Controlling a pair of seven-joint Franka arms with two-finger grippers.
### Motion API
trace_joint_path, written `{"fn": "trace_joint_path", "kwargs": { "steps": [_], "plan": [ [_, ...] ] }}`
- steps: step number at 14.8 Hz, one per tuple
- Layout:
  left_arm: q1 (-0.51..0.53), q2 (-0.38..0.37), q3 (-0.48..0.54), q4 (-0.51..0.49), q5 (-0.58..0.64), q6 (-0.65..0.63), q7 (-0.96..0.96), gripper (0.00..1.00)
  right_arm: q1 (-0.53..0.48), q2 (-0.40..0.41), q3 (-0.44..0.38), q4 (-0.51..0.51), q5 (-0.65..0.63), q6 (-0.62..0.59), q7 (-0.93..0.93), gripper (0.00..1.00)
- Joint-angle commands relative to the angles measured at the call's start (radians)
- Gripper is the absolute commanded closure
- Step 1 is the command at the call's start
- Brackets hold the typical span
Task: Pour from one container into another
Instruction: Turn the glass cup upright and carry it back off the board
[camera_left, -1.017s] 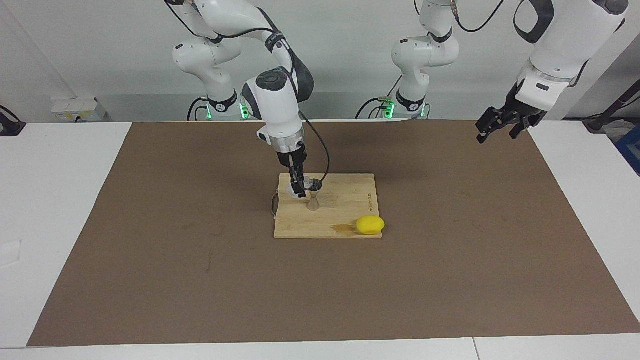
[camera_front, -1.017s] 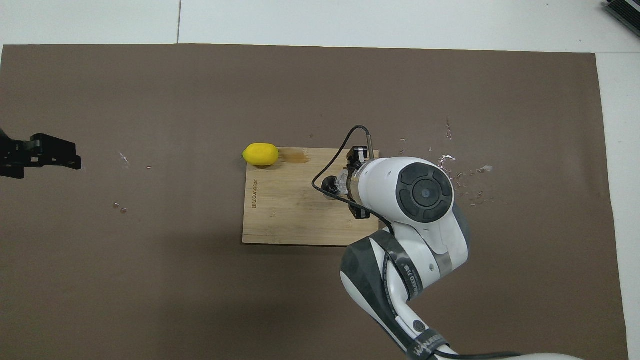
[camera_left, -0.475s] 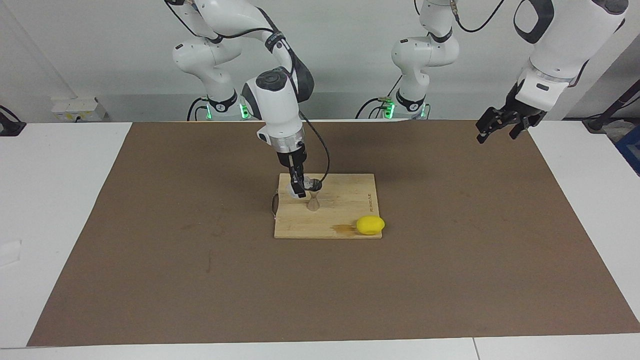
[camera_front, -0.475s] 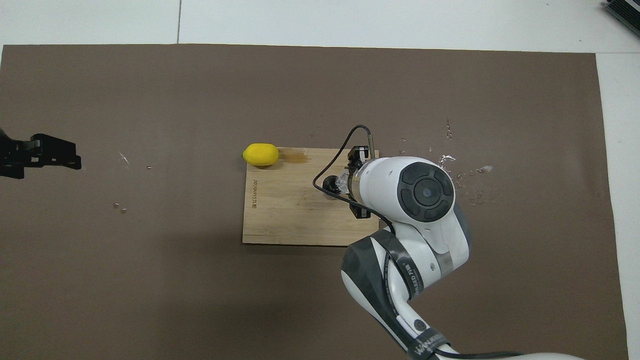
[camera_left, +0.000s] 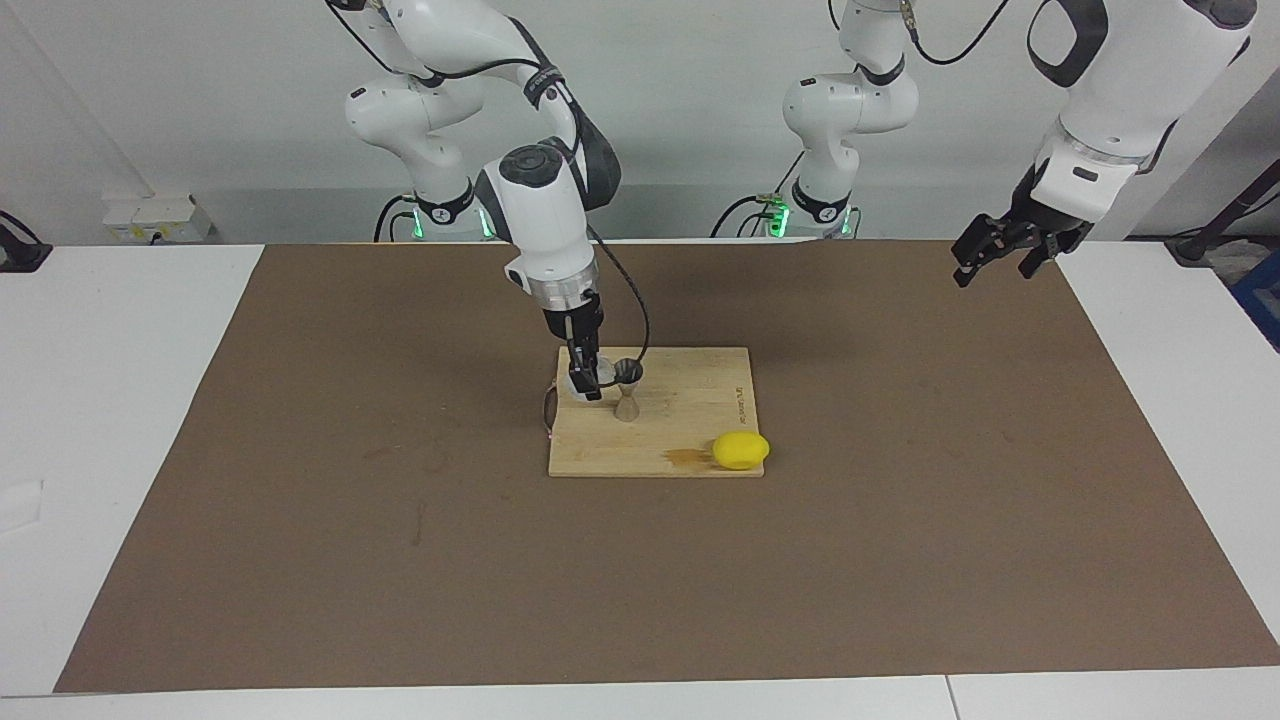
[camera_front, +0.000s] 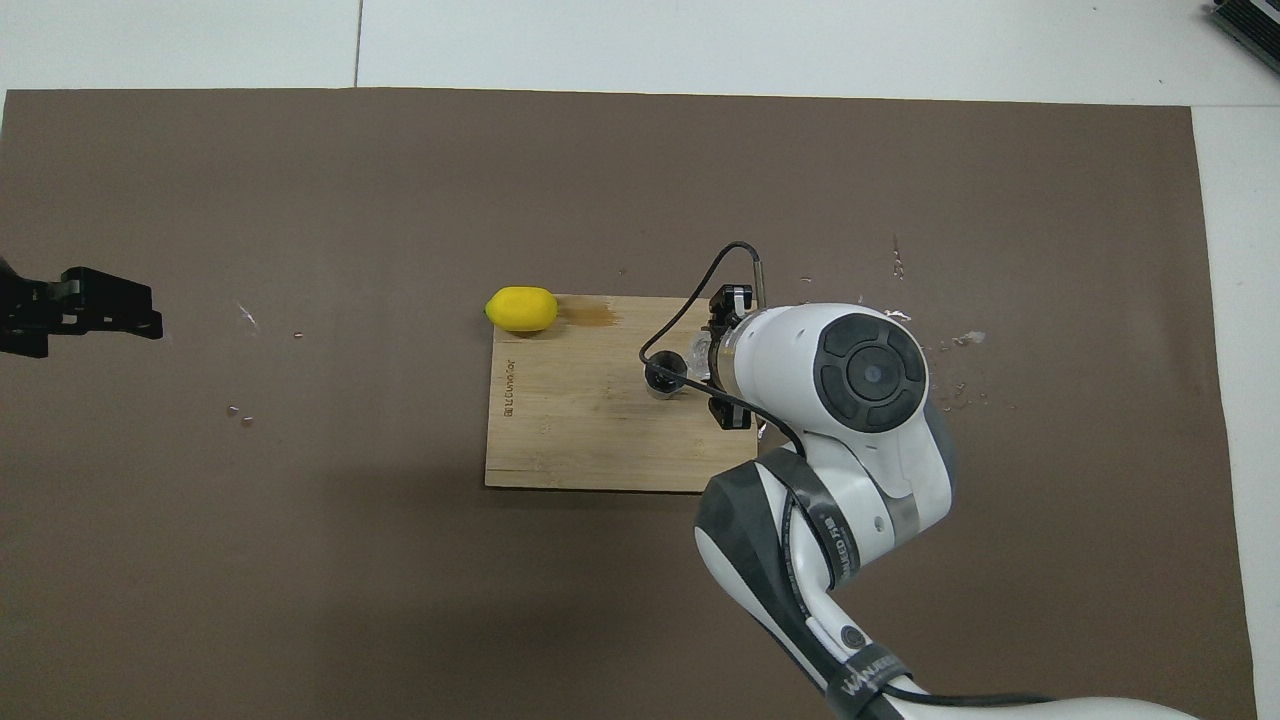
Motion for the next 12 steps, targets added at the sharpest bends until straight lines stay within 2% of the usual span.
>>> {"fn": "trace_joint_path", "kwargs": {
  "steps": [1, 7, 10, 12],
  "plan": [
    [-0.009, -0.006, 0.009, -0.003, -0.007, 0.011, -0.012, 0.0, -0.015, 0.009, 0.007, 0.011, 0.035, 0.004, 0.023, 1.0],
    [-0.01, -0.006, 0.009, -0.007, -0.008, 0.008, -0.012, 0.0, -0.069, 0.011, 0.007, 0.006, 0.195, 0.004, -0.015, 1.0],
    [-0.009, -0.006, 0.009, -0.007, -0.007, 0.012, -0.012, 0.0, -0.13, 0.008, 0.007, -0.008, 0.359, -0.013, -0.163, 1.0],
    [-0.01, -0.006, 0.009, -0.007, -0.007, 0.011, -0.012, 0.0, -0.165, 0.001, 0.006, -0.02, 0.42, -0.036, -0.245, 1.0]
  ]
}}
